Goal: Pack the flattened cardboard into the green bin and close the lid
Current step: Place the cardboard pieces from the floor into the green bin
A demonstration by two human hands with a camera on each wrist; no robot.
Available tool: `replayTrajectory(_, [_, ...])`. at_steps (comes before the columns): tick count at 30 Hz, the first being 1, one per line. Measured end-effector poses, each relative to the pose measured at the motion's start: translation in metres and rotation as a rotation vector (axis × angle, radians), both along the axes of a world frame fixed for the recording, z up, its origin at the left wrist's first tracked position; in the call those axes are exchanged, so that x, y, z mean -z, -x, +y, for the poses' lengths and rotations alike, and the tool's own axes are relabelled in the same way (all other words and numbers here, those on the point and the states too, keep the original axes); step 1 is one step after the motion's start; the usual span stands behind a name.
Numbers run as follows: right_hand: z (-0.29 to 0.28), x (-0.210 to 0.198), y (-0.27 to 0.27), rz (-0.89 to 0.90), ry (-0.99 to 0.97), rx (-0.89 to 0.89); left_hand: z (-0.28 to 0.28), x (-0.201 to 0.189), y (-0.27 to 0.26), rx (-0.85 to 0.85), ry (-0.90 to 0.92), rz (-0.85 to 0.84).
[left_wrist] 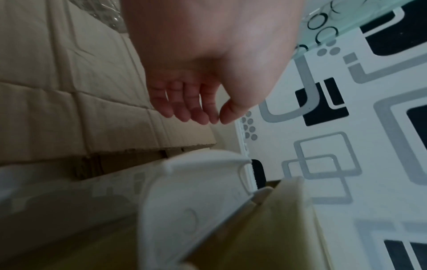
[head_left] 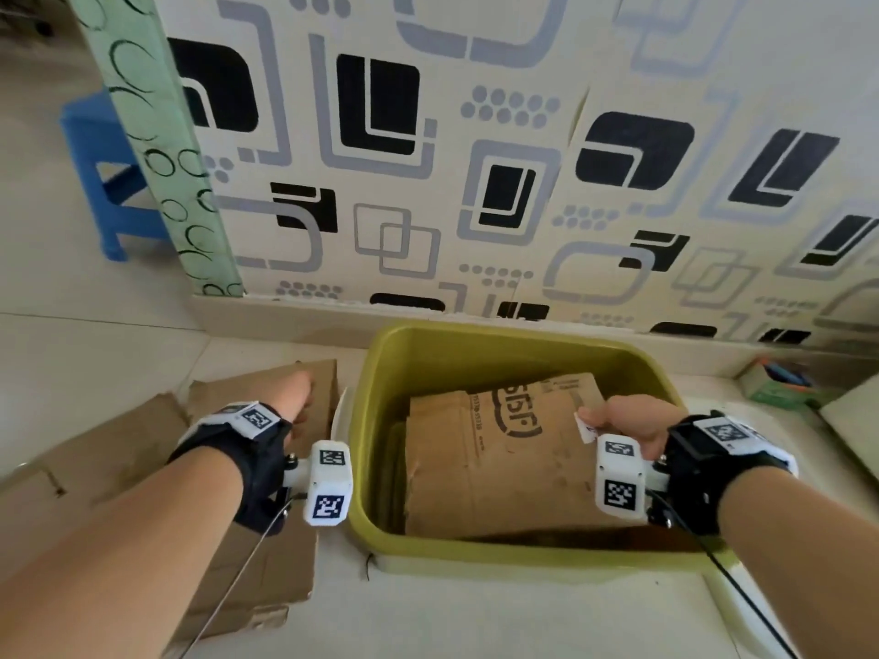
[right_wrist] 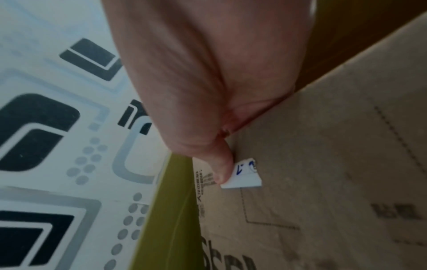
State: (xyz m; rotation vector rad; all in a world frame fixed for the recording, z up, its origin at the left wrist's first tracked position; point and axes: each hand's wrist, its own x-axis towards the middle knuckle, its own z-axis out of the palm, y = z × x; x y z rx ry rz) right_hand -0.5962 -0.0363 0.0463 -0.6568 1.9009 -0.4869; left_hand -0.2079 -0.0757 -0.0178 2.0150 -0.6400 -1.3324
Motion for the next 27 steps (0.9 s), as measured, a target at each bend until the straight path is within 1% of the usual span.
replayTrajectory(1, [-0.002, 0.004, -0.005, -0.005, -0.014, -0.005, -0.001, -0.004, 0.005, -0.008, 0.038, 0.060])
replayTrajectory(2, [-0.004, 0.008, -0.011, 0.011, -0.024, -0.019, -0.003, -0.007, 0.010, -0.004, 0.033, 0.095])
replayTrajectory(4, [-0.009, 0.016, -0.017, 0.031, -0.027, -0.025, -0.001, -0.015, 0.015, 0.036, 0.080, 0.102])
replayTrajectory(5, [-0.012, 0.021, -0.019, 0.029, -0.033, -0.026, 0.001, -0.022, 0.016, 0.035, 0.108, 0.141])
replayTrajectory(6, [-0.014, 0.025, -0.020, 0.033, -0.048, -0.027, 0.000, -0.027, 0.018, 0.073, 0.114, 0.184])
replayTrajectory(8, [-0.018, 0.036, -0.022, 0.036, -0.070, -0.032, 0.001, -0.034, 0.020, 0.211, 0.122, 0.241])
replayTrajectory(9, [-0.018, 0.041, -0.021, 0.038, -0.075, -0.024, 0.002, -0.039, 0.022, 0.290, 0.123, 0.225])
replayTrajectory(10, [-0.019, 0.044, -0.021, 0.050, -0.084, -0.023, 0.003, -0.042, 0.025, 0.367, 0.128, 0.171])
replayTrajectory(12, [-0.020, 0.053, -0.020, 0.061, -0.098, -0.031, 0.005, -0.043, 0.028, 0.497, 0.177, -0.012])
replayTrajectory(13, [-0.020, 0.058, -0.018, 0.064, -0.105, -0.034, 0.008, -0.044, 0.030, 0.543, 0.206, -0.094])
replayTrajectory(14, [-0.019, 0.061, -0.019, 0.063, -0.111, -0.027, 0.009, -0.043, 0.030, 0.565, 0.231, -0.142])
replayTrajectory(17, [-0.017, 0.070, -0.016, 0.086, -0.127, -0.022, 0.012, -0.042, 0.032, 0.570, 0.281, -0.168])
replayTrajectory(18, [-0.018, 0.073, -0.013, 0.111, -0.149, -0.059, 0.012, -0.041, 0.032, 0.570, 0.295, -0.172])
replayTrajectory(21, [-0.024, 0.078, -0.011, 0.191, -0.247, -0.264, 0.012, -0.040, 0.033, 0.546, 0.318, -0.172])
replayTrajectory(23, [-0.030, 0.081, -0.009, 0.276, -0.222, -0.317, 0.013, -0.038, 0.033, 0.529, 0.322, -0.164])
replayTrajectory(26, [-0.035, 0.079, -0.019, 0.495, -0.130, -0.381, 0.012, -0.035, 0.033, 0.511, 0.334, -0.157])
replayTrajectory(27, [-0.036, 0.078, -0.026, 0.487, -0.115, -0.409, 0.012, -0.035, 0.033, 0.508, 0.339, -0.152])
